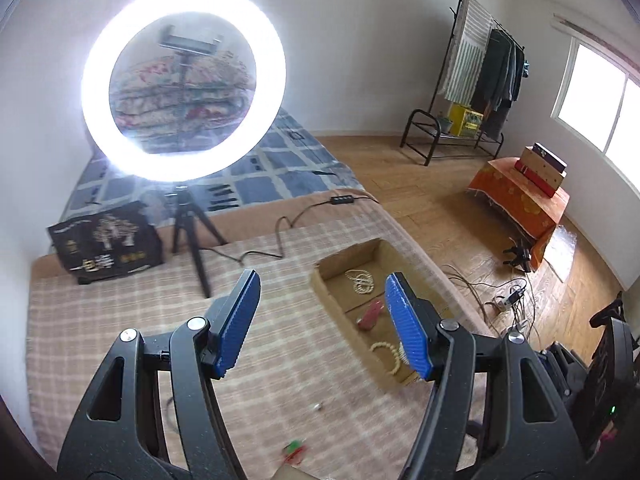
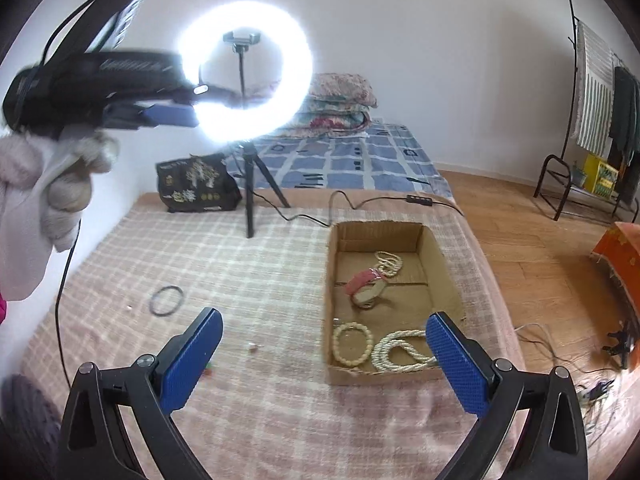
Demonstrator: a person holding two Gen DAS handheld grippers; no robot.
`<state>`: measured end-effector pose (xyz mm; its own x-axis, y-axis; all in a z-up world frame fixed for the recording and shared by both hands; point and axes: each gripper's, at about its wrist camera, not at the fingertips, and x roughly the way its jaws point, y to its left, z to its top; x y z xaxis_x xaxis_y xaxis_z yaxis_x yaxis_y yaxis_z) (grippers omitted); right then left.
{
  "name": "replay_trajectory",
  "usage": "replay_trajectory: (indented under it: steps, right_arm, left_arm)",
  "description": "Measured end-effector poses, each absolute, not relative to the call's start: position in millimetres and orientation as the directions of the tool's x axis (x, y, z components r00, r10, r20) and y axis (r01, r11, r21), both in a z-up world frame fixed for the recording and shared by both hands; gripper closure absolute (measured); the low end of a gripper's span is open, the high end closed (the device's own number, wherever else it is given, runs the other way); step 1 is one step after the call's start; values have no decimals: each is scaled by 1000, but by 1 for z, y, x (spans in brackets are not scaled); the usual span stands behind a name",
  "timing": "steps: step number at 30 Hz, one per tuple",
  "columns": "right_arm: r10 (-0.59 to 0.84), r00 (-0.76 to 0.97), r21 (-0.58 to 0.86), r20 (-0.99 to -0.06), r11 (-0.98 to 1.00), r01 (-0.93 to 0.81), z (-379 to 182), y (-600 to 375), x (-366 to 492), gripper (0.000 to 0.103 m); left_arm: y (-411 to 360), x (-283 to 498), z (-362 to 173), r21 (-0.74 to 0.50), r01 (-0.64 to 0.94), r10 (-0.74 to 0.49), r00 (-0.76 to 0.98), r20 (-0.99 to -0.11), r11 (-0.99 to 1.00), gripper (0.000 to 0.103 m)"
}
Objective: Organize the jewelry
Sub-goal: 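Withdraw both open tools from the box, then grasp the black ring with the left tool while the right tool grasps the green tassel pendant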
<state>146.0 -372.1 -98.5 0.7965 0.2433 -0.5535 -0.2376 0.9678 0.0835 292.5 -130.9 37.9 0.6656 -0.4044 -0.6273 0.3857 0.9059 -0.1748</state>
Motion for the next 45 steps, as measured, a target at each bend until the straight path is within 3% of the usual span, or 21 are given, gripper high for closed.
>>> replay_trajectory:
  steps: [12, 26, 29, 34, 37, 40, 45]
  right_arm:
    - [363, 742, 138, -564, 927, -349, -85, -334, 119, 1]
    - [438, 592, 295, -677, 898, -326, -134, -294, 140, 20]
    - [434, 554, 311, -710, 900, -307, -150, -279, 153, 23]
    - [454, 504, 360, -735, 891, -277, -175, -261, 169, 28]
    - [469, 469, 397, -748, 883, -251, -193, -254, 179, 32]
    - [467, 435, 412, -770, 884, -221, -209, -247, 188, 37]
    - [481, 405, 444, -778, 876, -187, -228, -239, 200, 41]
  left_arm:
    - [-27, 252, 42, -148, 244, -280, 704, -653, 958, 36]
    - [28, 274, -55, -226, 169, -282, 595, -753, 959, 37]
    - [39, 285, -78, -233, 160, -283, 561, -778, 959, 50]
    - [57, 292, -108, -284, 123, -305, 530, -791, 951, 50]
    - [59, 292, -128, -257, 119, -281, 513, -811, 959, 51]
    - [60, 294, -145, -253, 108, -273, 490, -828, 961, 58]
    - [66, 307, -168, -266, 67, -267, 452, -851, 962, 58]
